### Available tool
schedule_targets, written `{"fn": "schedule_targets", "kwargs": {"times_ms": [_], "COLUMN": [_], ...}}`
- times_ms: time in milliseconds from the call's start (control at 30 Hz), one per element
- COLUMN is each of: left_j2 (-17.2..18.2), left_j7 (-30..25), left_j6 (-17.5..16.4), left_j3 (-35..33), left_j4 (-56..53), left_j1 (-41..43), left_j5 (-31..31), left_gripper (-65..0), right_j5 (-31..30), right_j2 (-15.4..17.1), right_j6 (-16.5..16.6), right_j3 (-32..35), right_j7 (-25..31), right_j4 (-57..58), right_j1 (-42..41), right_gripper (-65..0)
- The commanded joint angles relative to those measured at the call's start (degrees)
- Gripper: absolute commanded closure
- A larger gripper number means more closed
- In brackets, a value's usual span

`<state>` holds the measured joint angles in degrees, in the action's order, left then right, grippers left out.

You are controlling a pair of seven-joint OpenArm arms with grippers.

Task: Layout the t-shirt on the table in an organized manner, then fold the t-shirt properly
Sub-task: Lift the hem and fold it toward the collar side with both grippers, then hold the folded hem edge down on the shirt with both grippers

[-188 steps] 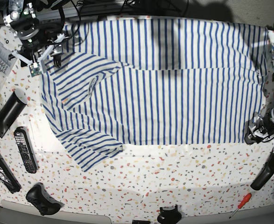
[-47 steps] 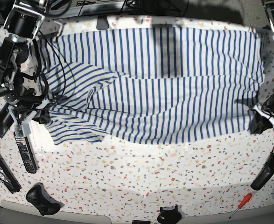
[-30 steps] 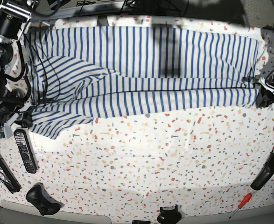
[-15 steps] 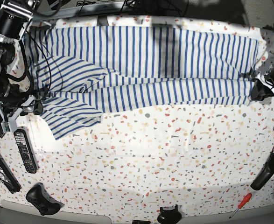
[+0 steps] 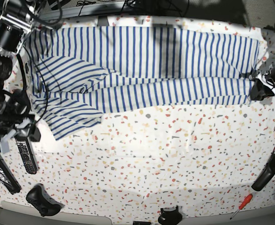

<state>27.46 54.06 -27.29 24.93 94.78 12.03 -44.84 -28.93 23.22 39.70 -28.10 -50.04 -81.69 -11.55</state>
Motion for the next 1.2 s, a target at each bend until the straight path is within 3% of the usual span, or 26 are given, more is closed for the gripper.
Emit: {"fn": "schedule_targets", "kwargs": {"times_ms": [0,100,367,567,700,800,1000,1167], "left_j2": [1.1,1.1,1.1,1.1,1.1,1.1,1.1,1.1], "left_j7": [-0.9,-0.9,-0.9,-0.9,-0.9,-0.9,-0.9,-0.9], "left_j6": [-0.2,-0.2,-0.2,-0.3,-0.2,-0.3,-0.2,-0.2], "left_j3": [0.5,0.5,0.5,0.5,0.5,0.5,0.5,0.5], "left_j4": [1.0,1.1,1.0,1.0,1.0,1.0,1.0,1.0], "left_j1": [-0.4,-0.4,-0.4,-0.4,-0.4,-0.4,-0.4,-0.4], "left_j5": [-0.9,-0.9,-0.9,-0.9,-0.9,-0.9,-0.9,-0.9], "left_gripper": [0.0,0.0,0.0,0.0,0.0,0.0,0.0,0.0], "right_j5": [-1.0,-0.4,13.5,14.0,14.0,15.5,15.5,18.8], "right_j2": [1.0,1.0,1.0,1.0,1.1,1.1,1.1,1.1], "right_j6": [0.3,0.3,0.3,0.3,0.3,0.3,0.3,0.3], "right_j3": [0.3,1.9,10.4,14.0,14.5,14.5,14.5,14.5], "right_j7": [1.6,2.1,11.4,14.8,16.5,17.4,19.2,19.6], "right_j4": [-0.3,2.2,21.9,36.5,38.5,38.5,38.5,38.5], "right_j1": [-2.2,-4.8,-12.8,-17.1,-16.5,-16.4,-16.4,-16.4], "right_gripper": [-34.5,-34.5,-34.5,-34.5,-34.2,-27.9,-26.3,-10.1]}}
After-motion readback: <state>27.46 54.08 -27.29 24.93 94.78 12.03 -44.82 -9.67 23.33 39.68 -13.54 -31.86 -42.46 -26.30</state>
